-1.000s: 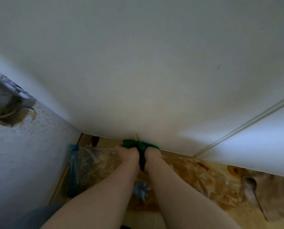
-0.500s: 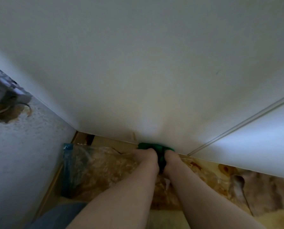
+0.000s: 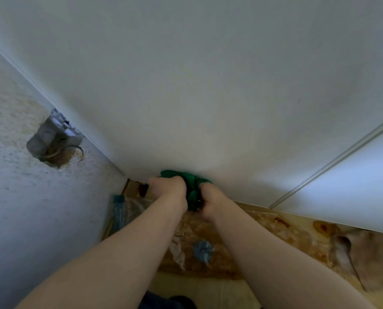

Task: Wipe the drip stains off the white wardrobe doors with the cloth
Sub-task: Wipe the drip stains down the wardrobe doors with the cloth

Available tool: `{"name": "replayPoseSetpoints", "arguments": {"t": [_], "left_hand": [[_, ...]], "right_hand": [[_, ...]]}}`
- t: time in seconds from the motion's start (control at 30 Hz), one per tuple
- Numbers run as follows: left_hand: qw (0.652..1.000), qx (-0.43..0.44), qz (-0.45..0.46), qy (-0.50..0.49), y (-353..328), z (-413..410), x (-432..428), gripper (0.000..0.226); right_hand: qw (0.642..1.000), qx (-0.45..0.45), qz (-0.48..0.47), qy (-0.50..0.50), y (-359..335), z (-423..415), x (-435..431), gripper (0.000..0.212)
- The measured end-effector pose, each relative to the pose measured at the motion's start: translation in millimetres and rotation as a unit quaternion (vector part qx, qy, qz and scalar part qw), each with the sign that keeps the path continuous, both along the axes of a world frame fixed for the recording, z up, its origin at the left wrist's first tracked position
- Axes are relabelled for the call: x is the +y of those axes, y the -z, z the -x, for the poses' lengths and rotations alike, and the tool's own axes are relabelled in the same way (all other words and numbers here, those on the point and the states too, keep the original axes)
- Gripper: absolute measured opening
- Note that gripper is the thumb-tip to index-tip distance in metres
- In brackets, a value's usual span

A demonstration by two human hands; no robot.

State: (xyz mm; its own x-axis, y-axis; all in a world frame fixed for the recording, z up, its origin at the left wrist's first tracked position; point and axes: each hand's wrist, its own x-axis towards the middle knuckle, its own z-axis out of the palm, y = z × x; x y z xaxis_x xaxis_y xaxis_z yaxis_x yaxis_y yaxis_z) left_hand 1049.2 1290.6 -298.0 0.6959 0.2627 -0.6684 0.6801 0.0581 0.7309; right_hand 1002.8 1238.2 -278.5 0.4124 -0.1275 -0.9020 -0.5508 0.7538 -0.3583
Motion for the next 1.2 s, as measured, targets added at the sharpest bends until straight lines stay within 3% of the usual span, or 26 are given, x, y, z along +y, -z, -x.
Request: {"name": "replayPoseSetpoints", "arguments": {"t": [0.13,0.23,0.4,0.5,0.73,0.87,0.97,1.07,1.2], "left_hand": [[0.997,0.068,0.045,0.015,30,14,-5,0.048],[0.997,0.056,0.057,0.022,14,16,-7,0.048],[0.986,0.038,0.142,0.074,-46,-11,29,0.042],[0.984,0.045,0.126,0.118,-51,-33,48,0.035],[0.996,0.039,0.021,0.078,-31,-22,37,0.045],[0.992,0.002,0.066,0.107,-65,-24,48,0.032],[0.990,-0.024,0.093,0.106,-78,-33,58,0.030],[0.995,0.000,0.067,0.078,-39,-49,62,0.031],[0.992,0.101,0.043,0.067,52,-70,69,0.056]], "right_hand": [[0.998,0.061,0.015,0.030,15,-1,-1,0.040],[0.998,0.056,0.026,-0.019,8,-5,-6,0.035],[0.987,-0.084,0.004,-0.135,-47,1,-11,0.019],[0.983,-0.126,-0.010,-0.135,-60,-6,-7,0.018],[0.989,-0.058,0.013,-0.132,-46,-6,26,0.030],[0.966,-0.138,0.111,-0.188,-66,-7,15,0.020],[0.957,-0.160,0.133,-0.202,-62,-13,15,0.018],[0.965,-0.109,0.091,-0.219,-40,-26,29,0.025],[0.968,-0.036,0.073,-0.239,3,-28,40,0.041]]}}
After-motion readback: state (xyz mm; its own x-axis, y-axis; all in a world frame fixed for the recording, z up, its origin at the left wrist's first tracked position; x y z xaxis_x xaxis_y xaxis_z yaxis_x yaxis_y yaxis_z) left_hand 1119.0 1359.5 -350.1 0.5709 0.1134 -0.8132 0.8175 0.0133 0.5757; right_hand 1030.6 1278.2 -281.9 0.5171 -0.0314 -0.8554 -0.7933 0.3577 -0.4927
